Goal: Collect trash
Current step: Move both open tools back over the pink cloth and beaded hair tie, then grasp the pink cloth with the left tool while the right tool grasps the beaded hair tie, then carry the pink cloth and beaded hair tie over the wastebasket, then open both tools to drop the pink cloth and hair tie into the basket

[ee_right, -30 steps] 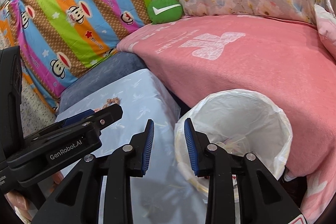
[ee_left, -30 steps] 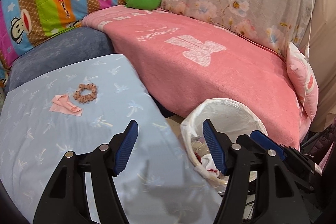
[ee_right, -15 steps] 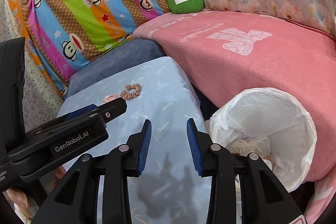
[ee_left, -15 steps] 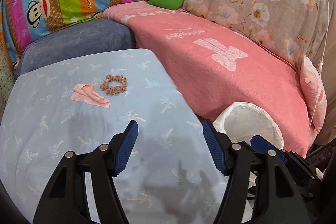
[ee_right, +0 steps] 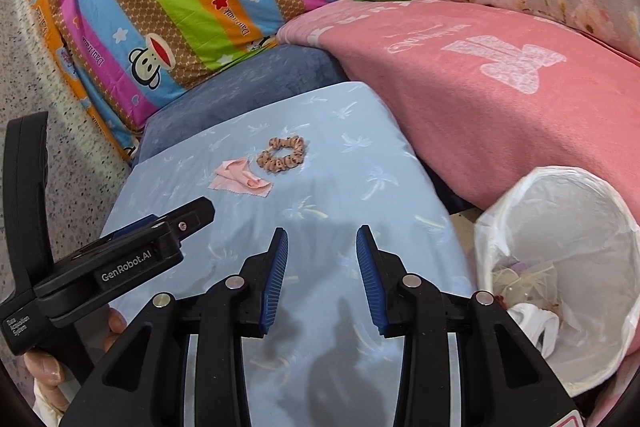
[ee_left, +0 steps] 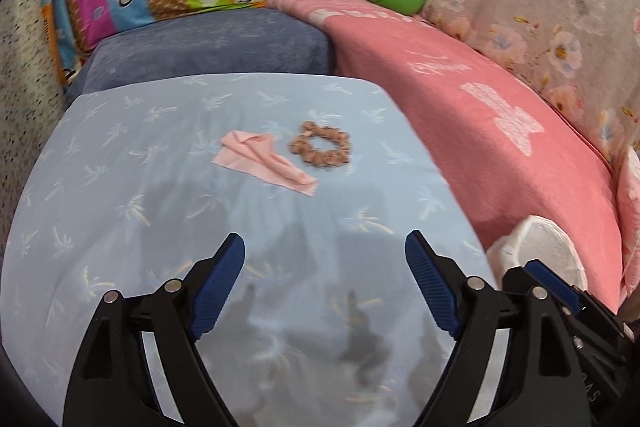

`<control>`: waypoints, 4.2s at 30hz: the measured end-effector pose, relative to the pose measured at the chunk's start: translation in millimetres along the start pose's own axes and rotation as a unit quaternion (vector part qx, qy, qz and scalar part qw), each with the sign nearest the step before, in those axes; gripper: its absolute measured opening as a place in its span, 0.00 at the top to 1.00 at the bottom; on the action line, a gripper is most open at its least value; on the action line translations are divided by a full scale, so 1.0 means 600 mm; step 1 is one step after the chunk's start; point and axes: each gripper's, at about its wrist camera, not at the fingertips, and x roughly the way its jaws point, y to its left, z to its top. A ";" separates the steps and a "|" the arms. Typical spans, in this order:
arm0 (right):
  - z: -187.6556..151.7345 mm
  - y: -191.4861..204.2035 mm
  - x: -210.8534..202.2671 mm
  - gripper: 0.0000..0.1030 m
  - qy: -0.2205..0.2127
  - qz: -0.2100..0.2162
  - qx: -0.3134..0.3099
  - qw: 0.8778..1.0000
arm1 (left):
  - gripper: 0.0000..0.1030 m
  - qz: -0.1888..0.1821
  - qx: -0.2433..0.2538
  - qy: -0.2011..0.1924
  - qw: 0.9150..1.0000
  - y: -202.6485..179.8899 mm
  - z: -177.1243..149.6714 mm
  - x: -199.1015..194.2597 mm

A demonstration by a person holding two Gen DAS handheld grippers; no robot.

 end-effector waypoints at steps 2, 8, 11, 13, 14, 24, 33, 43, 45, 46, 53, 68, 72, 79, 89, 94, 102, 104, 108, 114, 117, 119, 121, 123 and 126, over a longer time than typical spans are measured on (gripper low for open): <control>0.008 0.008 0.023 0.65 0.006 0.003 -0.002 1.000 | 0.21 0.009 -0.008 0.003 1.000 0.021 0.007 0.014; 0.046 0.035 0.111 0.65 0.023 0.007 -0.004 1.000 | 0.20 0.026 -0.027 0.017 0.999 0.065 0.040 0.068; 0.068 0.046 0.157 0.65 0.029 0.006 -0.005 1.000 | 0.20 0.027 -0.033 0.028 0.999 0.078 0.059 0.101; 0.084 0.053 0.188 0.65 0.032 0.004 -0.005 0.999 | 0.20 0.026 -0.039 0.039 0.998 0.085 0.071 0.128; 0.092 0.056 0.205 0.65 0.033 0.001 -0.007 0.999 | 0.20 0.026 -0.041 0.044 0.998 0.089 0.075 0.139; 0.153 0.063 0.336 0.65 0.048 -0.014 0.004 0.999 | 0.24 0.041 -0.052 0.072 0.995 0.112 0.101 0.232; 0.135 0.069 0.391 0.71 0.067 -0.026 -0.006 0.997 | 0.60 0.062 0.003 0.054 0.997 0.088 0.095 0.230; 0.083 0.060 0.332 0.91 0.079 -0.014 0.001 0.997 | 0.97 0.012 0.004 0.055 0.998 0.068 0.079 0.203; 0.072 0.056 0.310 0.91 0.076 -0.010 0.008 0.997 | 0.97 0.010 0.006 0.049 0.999 0.060 0.074 0.189; 0.067 0.052 0.297 0.91 0.073 -0.007 0.014 0.997 | 0.97 0.008 0.005 0.048 0.999 0.058 0.071 0.181; 0.053 0.030 0.199 0.91 0.042 0.006 0.040 0.998 | 0.97 -0.006 0.015 0.027 1.000 0.025 0.053 0.118; 0.042 -0.036 0.010 0.91 -0.035 0.000 0.073 0.997 | 0.97 -0.048 0.070 -0.020 0.996 -0.091 0.024 0.003; 0.040 -0.061 -0.033 0.91 -0.053 -0.003 0.085 0.995 | 0.97 -0.058 0.085 -0.027 0.994 -0.121 0.016 -0.017; 0.033 -0.108 -0.097 0.91 -0.080 -0.012 0.102 0.991 | 0.97 -0.073 0.110 -0.038 0.991 -0.176 0.006 -0.043; 0.019 -0.171 -0.174 0.91 -0.114 -0.033 0.119 0.986 | 0.97 -0.096 0.149 -0.044 0.983 -0.255 -0.011 -0.068; 0.007 -0.213 -0.205 0.91 -0.125 -0.044 0.134 0.982 | 0.97 -0.107 0.170 -0.040 0.979 -0.293 -0.020 -0.070; -0.008 -0.264 -0.238 0.90 -0.133 -0.059 0.155 0.977 | 0.96 -0.124 0.195 -0.031 0.972 -0.343 -0.032 -0.071; -0.012 -0.275 -0.245 0.90 -0.135 -0.063 0.158 0.976 | 0.95 -0.128 0.199 -0.027 0.971 -0.352 -0.035 -0.070; -0.019 -0.294 -0.255 0.90 -0.138 -0.068 0.165 0.974 | 0.95 -0.136 0.208 -0.023 0.968 -0.370 -0.041 -0.069; -0.027 -0.320 -0.262 0.90 -0.140 -0.073 0.177 0.971 | 0.95 -0.139 0.223 -0.019 0.965 -0.396 -0.050 -0.064; -0.031 -0.329 -0.264 0.90 -0.140 -0.076 0.182 0.970 | 0.95 -0.141 0.228 -0.016 0.963 -0.406 -0.053 -0.062; -0.032 -0.335 -0.266 0.90 -0.141 -0.077 0.184 0.970 | 0.95 -0.140 0.231 -0.015 0.963 -0.413 -0.055 -0.060; -0.034 -0.340 -0.268 0.90 -0.142 -0.078 0.185 0.969 | 0.94 -0.140 0.232 -0.012 0.963 -0.418 -0.054 -0.058; -0.036 -0.340 -0.270 0.90 -0.142 -0.079 0.187 0.969 | 0.88 -0.140 0.233 -0.011 0.962 -0.422 -0.055 -0.057; -0.037 -0.345 -0.272 0.90 -0.143 -0.080 0.189 0.968 | 0.66 -0.141 0.233 -0.018 0.962 -0.427 -0.056 -0.060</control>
